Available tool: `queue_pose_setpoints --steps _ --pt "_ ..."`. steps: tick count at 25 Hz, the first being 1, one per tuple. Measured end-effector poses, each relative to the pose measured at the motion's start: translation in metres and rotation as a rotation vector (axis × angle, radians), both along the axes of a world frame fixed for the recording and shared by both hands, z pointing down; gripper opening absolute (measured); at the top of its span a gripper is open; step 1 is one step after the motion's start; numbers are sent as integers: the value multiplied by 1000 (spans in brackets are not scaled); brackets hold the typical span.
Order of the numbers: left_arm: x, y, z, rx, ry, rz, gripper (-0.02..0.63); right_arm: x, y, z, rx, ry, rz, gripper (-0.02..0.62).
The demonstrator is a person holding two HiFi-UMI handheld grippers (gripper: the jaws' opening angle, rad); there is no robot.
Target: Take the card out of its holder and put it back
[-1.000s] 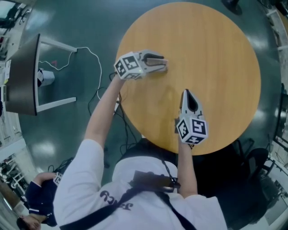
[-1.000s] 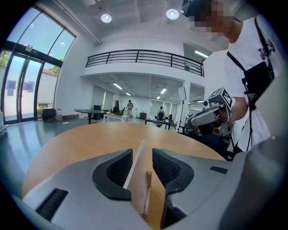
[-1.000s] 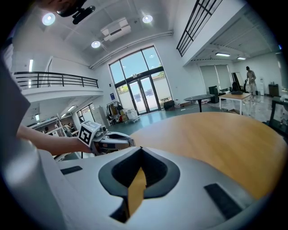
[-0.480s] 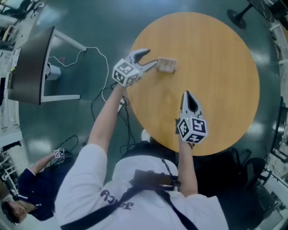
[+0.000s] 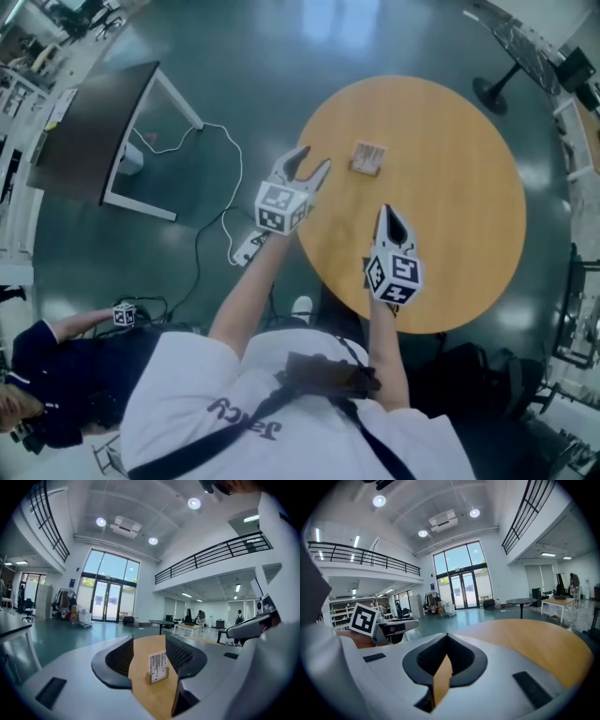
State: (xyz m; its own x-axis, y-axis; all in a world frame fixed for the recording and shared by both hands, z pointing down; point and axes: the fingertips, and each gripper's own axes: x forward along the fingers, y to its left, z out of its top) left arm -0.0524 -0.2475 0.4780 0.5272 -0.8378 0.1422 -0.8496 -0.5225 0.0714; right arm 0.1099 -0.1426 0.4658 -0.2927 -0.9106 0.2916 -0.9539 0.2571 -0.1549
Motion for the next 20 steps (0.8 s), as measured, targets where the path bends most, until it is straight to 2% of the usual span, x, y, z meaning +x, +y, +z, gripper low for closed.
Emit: queue_pose_setpoints --steps 3,7,11,20 --pt "-3 42 -19 14 5 -50 210 -13 17 -12 34 30 -3 15" --pt "1 96 -54 62 46 -62 129 -29 42 -28 70 74 -1 15" --pt "2 130 -69 88 42 -73 50 -36 59 -45 119 93 18 15" --pt "-2 173 -78 92 45 -87 11 -45 91 -70 181 128 85 15"
